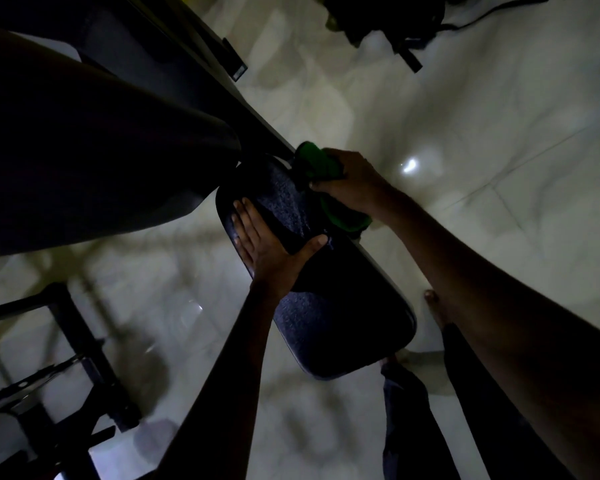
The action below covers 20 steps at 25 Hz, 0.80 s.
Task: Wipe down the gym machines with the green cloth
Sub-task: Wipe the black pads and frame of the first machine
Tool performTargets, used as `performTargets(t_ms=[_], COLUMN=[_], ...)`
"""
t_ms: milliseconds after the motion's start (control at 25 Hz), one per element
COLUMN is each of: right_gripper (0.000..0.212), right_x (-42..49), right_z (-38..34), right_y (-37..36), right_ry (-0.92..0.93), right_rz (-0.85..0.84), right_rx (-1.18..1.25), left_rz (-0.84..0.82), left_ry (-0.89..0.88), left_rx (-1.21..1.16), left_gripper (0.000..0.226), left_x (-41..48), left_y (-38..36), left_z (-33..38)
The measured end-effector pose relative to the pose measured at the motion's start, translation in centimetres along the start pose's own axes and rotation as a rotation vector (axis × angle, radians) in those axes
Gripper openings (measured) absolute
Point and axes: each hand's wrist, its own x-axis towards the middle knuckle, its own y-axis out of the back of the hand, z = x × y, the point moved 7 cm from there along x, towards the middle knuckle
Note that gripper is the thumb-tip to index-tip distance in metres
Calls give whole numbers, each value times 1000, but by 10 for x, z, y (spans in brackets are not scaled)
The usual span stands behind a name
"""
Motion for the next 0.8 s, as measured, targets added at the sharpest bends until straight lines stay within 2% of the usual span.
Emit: performTargets(t_ms=[160, 320, 520, 680, 800], right_gripper=[31, 37, 48, 38, 54], right_x=[-7, 30, 24, 20, 3], right_z=[7, -21, 4, -8, 9], right_y=[-2, -7, -2, -7, 1], right_ry=[-6, 31, -35, 39, 0], right_rz=[12, 2, -48, -9, 8], right_rx=[7, -14, -67, -81, -65], left_rz=[8, -4, 32, 27, 41], left_ry=[-3, -13, -12, -14, -24], left_rx=[12, -6, 17, -16, -42], left_gripper=[147, 148, 148, 148, 148], left_x=[2, 2, 4, 4, 4], left_y=[0, -1, -2, -3, -3], left_z=[0, -2, -4, -5, -4])
